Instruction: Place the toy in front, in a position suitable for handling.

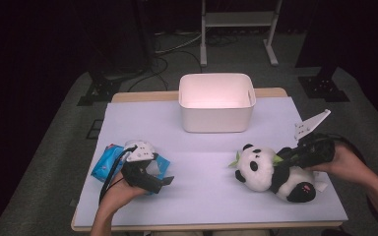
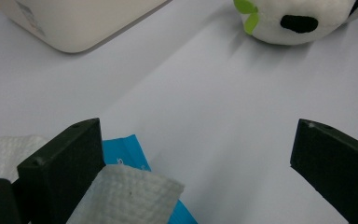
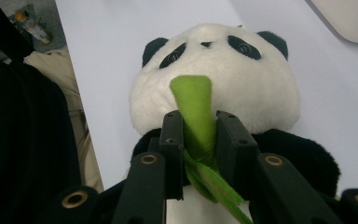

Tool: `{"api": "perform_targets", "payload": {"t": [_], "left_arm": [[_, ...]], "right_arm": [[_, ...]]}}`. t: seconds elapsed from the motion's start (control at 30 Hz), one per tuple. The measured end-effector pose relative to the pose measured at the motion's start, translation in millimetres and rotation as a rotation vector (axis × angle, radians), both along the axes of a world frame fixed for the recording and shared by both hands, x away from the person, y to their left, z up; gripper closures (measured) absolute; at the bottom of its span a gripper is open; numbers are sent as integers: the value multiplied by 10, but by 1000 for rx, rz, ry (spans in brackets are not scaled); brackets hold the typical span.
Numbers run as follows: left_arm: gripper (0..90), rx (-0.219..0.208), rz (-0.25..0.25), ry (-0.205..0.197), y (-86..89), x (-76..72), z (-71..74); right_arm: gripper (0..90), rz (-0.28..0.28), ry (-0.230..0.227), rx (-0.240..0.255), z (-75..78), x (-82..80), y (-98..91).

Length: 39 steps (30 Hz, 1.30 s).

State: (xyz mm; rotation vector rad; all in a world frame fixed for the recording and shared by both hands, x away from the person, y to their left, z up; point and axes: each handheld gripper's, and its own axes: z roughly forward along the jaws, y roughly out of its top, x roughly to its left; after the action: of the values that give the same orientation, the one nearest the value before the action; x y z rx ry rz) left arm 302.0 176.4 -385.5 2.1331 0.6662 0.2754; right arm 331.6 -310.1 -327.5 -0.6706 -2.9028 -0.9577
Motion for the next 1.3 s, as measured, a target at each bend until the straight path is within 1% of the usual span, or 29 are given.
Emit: {"api": "perform_targets", "payload": {"t": [0.37,0.4,0.7,0.8,0.83,0.93,1.1,1.17,1.3], "left_arm": [[20,-6,5,-3,12,-5,10],[20,-6,6,-3,13,-5,11],[20,-8,10,-4,27,-7,16],[20,-7,11,-7,38,-8,25],[20,-11,14,-6,39,-11,27],[20,-13,16,-9,48,-14,34],[20,-11,16,-10,57,-13,37],[20,-9,16,-10,64,-14,44],[20,-17,22,-11,77,-18,52]], "right_arm": [[740,10,-4,-10,77,54,-22],[741,14,-10,-8,91,58,-27],[753,39,-13,4,171,79,-20],[753,45,-14,6,197,75,14],[753,56,-26,5,217,80,39],[753,63,-28,12,237,83,61],[754,92,-36,15,317,103,165],[753,94,-38,16,330,110,182],[754,114,-48,20,402,143,278]]}}
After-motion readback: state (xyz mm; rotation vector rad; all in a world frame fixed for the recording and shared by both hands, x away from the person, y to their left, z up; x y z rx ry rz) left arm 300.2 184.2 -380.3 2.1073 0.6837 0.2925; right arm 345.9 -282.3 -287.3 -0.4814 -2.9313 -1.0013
